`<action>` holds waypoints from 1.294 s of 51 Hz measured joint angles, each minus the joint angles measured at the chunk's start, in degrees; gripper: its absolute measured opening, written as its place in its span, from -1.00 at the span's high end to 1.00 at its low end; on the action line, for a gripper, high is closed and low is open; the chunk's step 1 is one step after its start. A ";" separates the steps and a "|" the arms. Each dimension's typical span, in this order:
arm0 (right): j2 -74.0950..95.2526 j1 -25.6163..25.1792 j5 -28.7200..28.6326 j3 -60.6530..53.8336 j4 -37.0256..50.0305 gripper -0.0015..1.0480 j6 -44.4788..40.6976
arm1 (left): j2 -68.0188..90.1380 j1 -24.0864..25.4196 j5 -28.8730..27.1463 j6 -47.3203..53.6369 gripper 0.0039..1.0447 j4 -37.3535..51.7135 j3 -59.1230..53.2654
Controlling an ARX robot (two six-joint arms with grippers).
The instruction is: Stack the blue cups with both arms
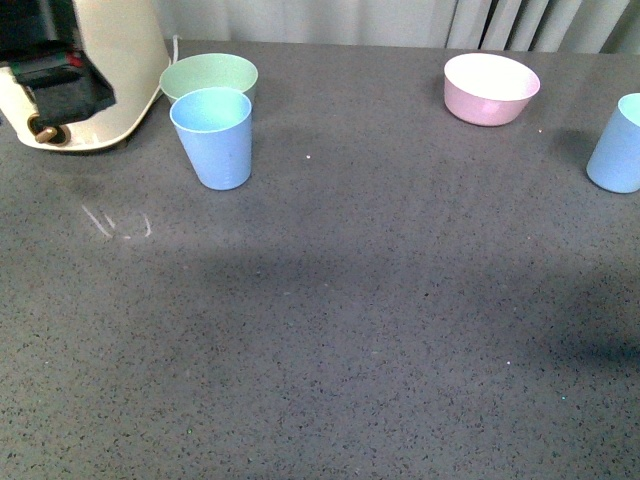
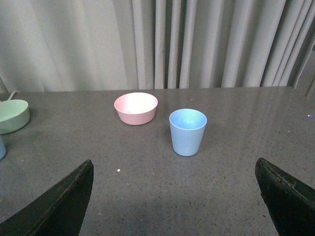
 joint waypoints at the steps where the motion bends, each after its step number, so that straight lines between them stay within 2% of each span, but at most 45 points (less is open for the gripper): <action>1: -0.02 0.00 0.00 0.02 0.00 -0.83 -0.02 | 1.25 -0.24 -0.17 -0.11 -0.84 0.00 0.92; 22: -0.02 0.00 0.00 0.00 0.00 -0.83 0.00 | 19.69 -5.25 -4.09 -5.20 -0.84 -2.36 16.79; 60: -0.02 0.00 0.00 0.00 0.00 -0.83 0.00 | 32.15 -5.86 -10.43 -10.34 -0.84 -13.44 33.22; 62: -0.02 0.00 0.00 0.00 0.00 -0.83 -0.02 | 32.83 -5.97 -10.75 -10.47 -0.81 -13.99 33.81; 66: -0.02 0.00 0.00 0.00 0.00 -0.83 0.00 | 33.48 -6.10 -10.99 -10.78 -0.61 -14.51 34.34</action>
